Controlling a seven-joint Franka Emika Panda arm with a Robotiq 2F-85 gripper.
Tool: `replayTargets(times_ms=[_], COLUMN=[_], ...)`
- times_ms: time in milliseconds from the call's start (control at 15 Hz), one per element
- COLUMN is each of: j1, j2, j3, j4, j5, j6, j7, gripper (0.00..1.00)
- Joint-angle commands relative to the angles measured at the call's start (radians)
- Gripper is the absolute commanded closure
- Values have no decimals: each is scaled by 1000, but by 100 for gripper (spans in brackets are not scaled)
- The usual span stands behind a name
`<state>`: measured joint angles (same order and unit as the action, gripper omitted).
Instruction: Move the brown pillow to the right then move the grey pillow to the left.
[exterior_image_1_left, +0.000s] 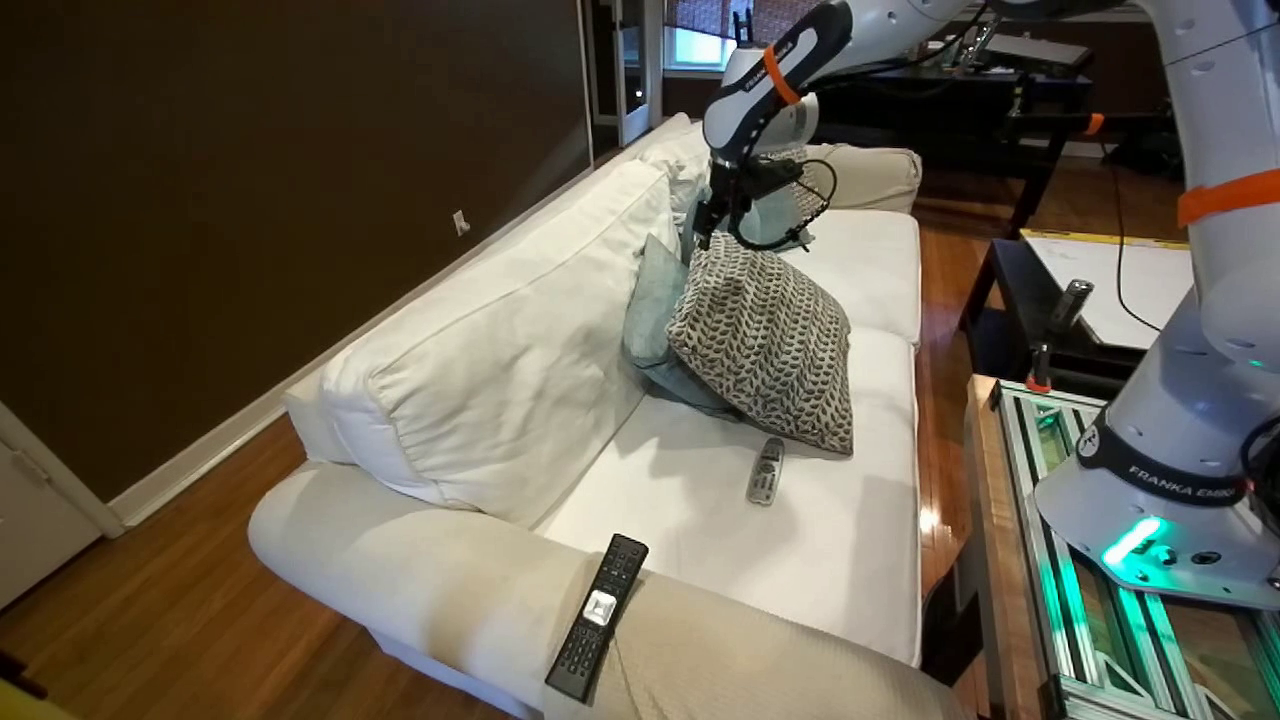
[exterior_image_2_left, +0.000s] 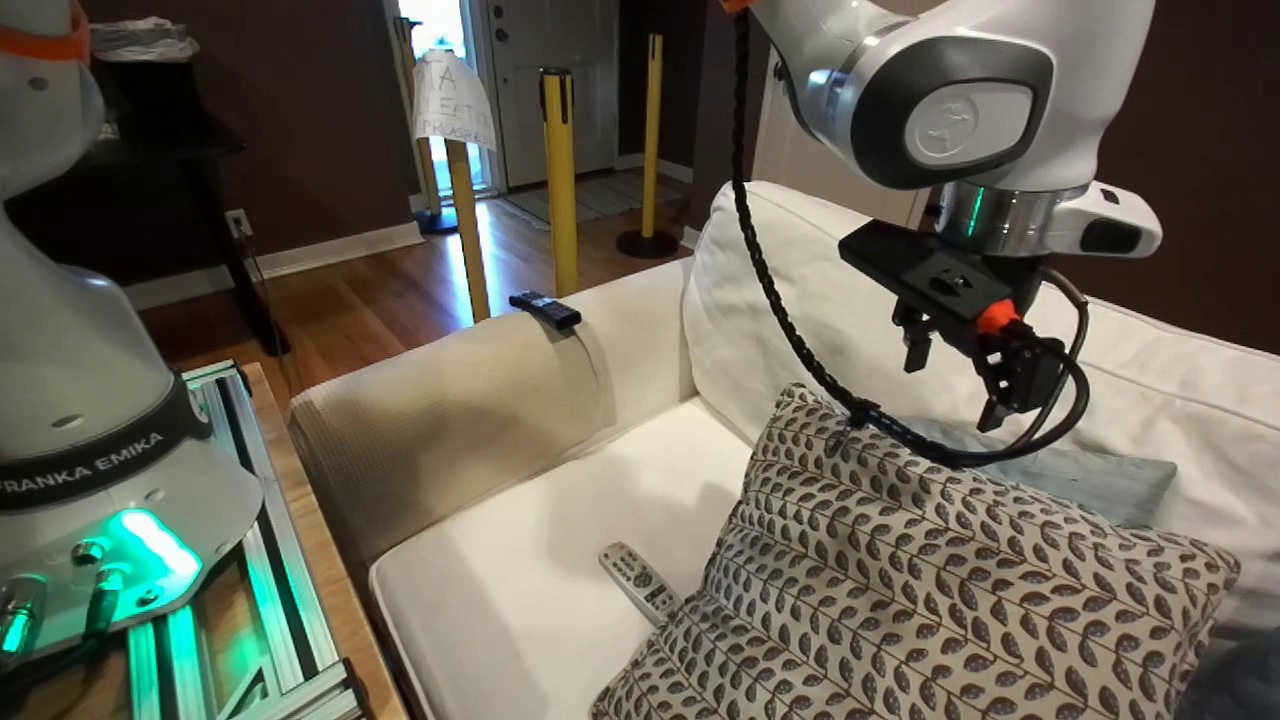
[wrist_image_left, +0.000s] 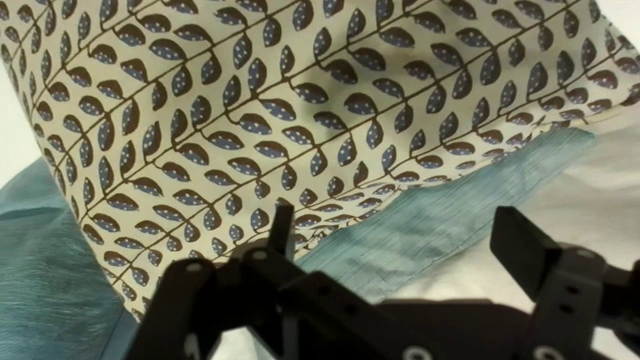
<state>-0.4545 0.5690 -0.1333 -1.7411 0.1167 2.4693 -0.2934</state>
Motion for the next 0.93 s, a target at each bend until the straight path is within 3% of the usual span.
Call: replayTargets(times_ms=[0, 533, 867], j1=[1, -1, 34], j2=[2, 159, 302], j3=[-3, 14, 5], j4=[6, 232, 361], j5=[3, 50, 28], j6=[-3, -175, -174], j7=[-2, 54, 138], gripper=[0, 0, 0])
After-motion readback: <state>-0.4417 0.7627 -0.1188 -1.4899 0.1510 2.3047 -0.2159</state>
